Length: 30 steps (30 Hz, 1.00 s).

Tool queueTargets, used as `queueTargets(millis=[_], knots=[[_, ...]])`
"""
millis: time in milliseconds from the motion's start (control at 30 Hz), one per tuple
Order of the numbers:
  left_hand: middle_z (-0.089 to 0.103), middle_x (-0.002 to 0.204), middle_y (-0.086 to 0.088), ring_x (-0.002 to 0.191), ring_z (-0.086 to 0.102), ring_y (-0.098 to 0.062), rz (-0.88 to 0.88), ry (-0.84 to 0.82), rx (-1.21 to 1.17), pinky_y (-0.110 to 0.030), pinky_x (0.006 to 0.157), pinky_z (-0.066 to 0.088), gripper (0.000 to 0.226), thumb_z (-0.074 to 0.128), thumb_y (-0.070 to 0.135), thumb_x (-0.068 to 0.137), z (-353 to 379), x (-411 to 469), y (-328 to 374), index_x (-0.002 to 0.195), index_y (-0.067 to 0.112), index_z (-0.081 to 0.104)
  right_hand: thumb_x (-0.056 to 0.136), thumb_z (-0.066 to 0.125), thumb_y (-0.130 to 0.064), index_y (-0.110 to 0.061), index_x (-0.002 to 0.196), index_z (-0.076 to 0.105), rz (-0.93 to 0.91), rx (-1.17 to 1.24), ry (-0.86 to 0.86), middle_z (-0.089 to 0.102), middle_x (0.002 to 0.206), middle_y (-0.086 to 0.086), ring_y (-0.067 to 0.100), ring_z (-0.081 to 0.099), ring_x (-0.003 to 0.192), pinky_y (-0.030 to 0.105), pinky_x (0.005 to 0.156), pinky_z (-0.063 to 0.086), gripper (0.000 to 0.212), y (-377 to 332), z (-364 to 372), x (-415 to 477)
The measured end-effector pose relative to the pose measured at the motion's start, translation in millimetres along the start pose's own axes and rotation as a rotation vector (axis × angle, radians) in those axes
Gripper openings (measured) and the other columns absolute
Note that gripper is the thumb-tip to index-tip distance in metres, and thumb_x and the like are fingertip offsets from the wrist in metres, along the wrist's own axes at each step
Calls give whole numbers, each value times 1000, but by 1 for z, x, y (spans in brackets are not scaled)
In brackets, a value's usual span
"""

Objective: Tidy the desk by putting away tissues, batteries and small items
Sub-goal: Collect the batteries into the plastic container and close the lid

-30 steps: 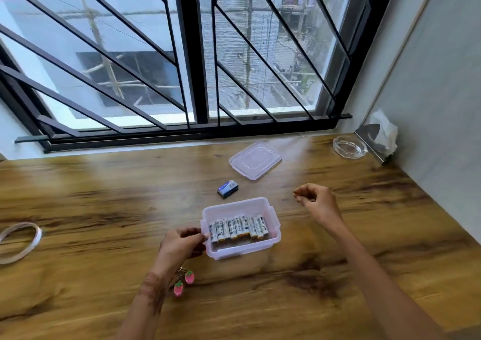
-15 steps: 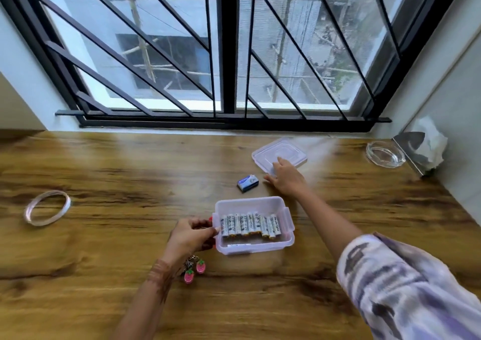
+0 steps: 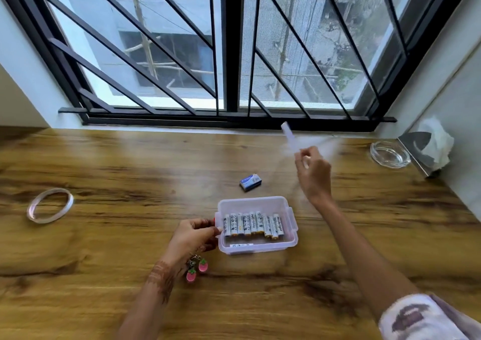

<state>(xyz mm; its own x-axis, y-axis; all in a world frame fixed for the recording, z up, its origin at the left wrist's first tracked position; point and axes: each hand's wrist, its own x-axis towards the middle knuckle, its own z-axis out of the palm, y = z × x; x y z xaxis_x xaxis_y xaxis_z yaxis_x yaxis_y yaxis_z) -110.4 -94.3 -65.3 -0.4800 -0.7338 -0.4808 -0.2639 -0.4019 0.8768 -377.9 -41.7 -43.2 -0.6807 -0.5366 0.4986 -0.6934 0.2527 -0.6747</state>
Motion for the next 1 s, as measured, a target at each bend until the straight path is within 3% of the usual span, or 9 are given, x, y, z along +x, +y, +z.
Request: queueTargets(millis=[67,167,267,367,533,633,767,933,1000], knots=[[72,81,-14,71,66,-23,2,-3,-9,-29,67,56,10,65,-1,80,0,1,-1,90,2,69,91,57,-17,-6,90,57,172,257,117,66,90,17,25,65,78,32,66,57,11,-15,-19,-4],[72,79,-13,70,65,-23,2,4,-25,-23,59,56,9,65,-1,81,1,-2,-1,88,2,68,91,57,-19,-15,82,53,413,717,237,65,92,15,24,69,77,35,66,59,11,-37,-43,-19],[73,74,-10,70,66,-22,0,4,-52,-23,59,57,9,64,-1,81,2,-3,-3,89,2,68,94,51,-12,-6,77,52,661,1028,183,64,81,15,22,71,67,35,65,60,18,-50,-56,-38],[73,78,-12,76,67,-25,38,36,-49,-30,69,58,10,65,1,81,2,-5,-6,91,0,68,93,49,-5,1,77,52,914,1108,79,64,76,19,22,68,55,35,62,60,18,-50,-58,-59],[72,76,-10,65,67,-18,85,139,-151,-22,55,54,18,55,16,91,12,-14,-13,84,6,69,94,46,-3,9,90,53,1031,1075,-74,70,58,11,18,69,53,28,50,58,15,-38,-54,-92],[72,81,-11,73,67,-22,75,167,-156,-27,63,52,29,53,30,92,15,-16,-13,86,8,70,95,44,-6,3,87,53,1006,1025,-129,69,73,16,17,69,56,28,52,59,15,-40,-51,-108],[73,90,-12,83,68,-25,96,177,-82,-27,64,52,36,66,35,81,16,-16,-16,99,5,69,95,46,-10,-6,86,57,915,832,-184,67,89,15,24,68,77,26,58,59,14,-39,-49,-121],[71,97,-12,89,67,-23,156,252,10,-28,67,53,45,77,24,73,21,-18,-19,111,3,64,93,51,-15,-4,99,61,753,465,-182,68,84,8,22,68,66,42,67,59,16,-33,-47,-128],[71,97,-11,89,67,-22,167,263,20,-30,69,54,46,77,23,73,21,-18,-19,112,3,64,91,54,-23,-9,96,63,655,314,-184,67,76,2,21,65,63,46,68,57,17,-31,-49,-130]])
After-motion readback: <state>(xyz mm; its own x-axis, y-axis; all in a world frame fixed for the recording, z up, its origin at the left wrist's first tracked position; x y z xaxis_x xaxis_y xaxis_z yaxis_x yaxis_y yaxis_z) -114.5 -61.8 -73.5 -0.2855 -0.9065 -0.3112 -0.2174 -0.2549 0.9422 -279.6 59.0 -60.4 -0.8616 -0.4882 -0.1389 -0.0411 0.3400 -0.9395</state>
